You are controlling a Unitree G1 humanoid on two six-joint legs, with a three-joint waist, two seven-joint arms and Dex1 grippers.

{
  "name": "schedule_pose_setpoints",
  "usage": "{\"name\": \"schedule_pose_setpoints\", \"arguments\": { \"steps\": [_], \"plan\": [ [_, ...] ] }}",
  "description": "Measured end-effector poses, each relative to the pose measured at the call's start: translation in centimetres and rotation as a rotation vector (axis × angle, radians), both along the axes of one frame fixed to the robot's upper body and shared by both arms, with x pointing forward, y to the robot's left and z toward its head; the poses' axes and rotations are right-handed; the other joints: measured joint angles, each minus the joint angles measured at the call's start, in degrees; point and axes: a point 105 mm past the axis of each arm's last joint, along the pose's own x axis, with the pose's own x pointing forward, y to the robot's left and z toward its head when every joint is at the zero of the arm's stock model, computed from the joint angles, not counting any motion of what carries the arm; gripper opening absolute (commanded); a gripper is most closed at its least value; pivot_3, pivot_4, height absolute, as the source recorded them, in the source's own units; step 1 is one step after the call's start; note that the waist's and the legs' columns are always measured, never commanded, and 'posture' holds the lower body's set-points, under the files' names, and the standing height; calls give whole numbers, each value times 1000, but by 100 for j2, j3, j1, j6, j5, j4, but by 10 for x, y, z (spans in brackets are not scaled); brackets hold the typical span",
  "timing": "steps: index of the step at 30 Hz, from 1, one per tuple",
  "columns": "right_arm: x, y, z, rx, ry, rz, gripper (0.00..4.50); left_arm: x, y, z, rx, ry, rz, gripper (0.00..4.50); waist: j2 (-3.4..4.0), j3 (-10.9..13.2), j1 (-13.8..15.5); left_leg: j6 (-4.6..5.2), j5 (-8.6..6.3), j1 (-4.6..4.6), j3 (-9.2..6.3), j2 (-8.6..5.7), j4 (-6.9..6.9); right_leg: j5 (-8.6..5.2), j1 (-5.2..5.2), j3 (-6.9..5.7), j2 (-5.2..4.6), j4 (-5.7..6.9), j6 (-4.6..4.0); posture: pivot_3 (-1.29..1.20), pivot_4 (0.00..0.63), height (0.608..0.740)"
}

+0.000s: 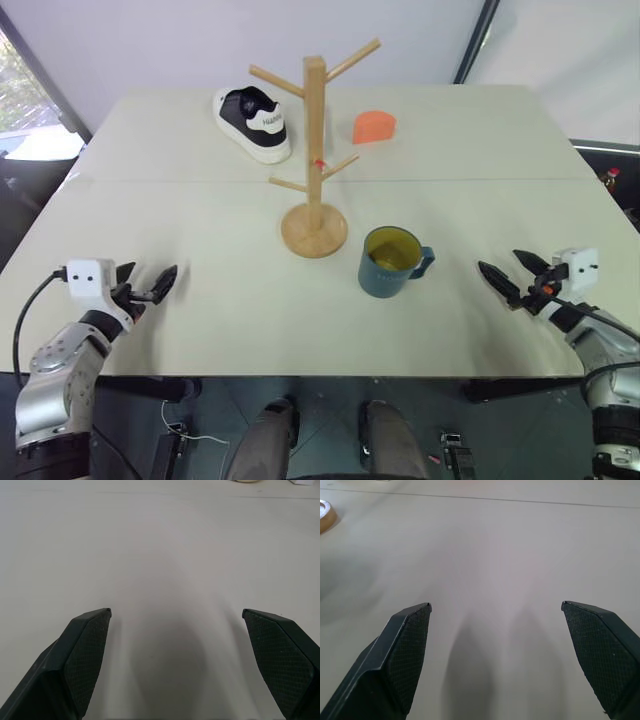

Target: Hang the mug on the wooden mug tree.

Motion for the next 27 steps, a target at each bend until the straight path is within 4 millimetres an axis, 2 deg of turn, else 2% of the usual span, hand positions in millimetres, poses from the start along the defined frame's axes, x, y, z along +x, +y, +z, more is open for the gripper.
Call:
{"name": "schedule_pose_setpoints", "arguments": {
  "steps": [7,13,15,19,22,27],
  "plan": [
    [-1,-1,1,-16,-10,-12,4337,2,-4,4,-8,-12,-21,4500,0,0,0,1,0,-2,2,0,0,2,0,0,0,-5,1,0,150,740],
    [-14,2,3,-46,-4,4,4337,3,-39,16,5,-45,-185,4500,1,0,16,3,1,-6,2,0,0,6,0,1,1,-9,-1,0,150,740],
    [-24,5,4,-53,8,17,4337,0,-62,22,15,-67,-297,4500,2,-1,34,2,0,-8,2,0,0,6,-1,2,0,-10,-1,0,150,740],
    [-35,32,9,-37,-6,89,4337,-16,-133,33,6,-102,-633,4500,3,-2,73,1,-2,-8,11,7,1,7,-2,9,3,-15,-4,0,150,740],
    [-39,51,6,-18,-8,120,4337,-31,-162,37,37,-102,-808,4500,6,-3,73,1,-2,-7,16,15,0,8,-3,9,6,-17,-8,0,150,740],
    [-35,83,-6,33,-13,129,4337,-44,-193,37,47,-95,-977,4500,18,-8,96,1,-3,-16,19,14,1,8,-4,10,4,-28,-9,0,150,740]
  ]
}}
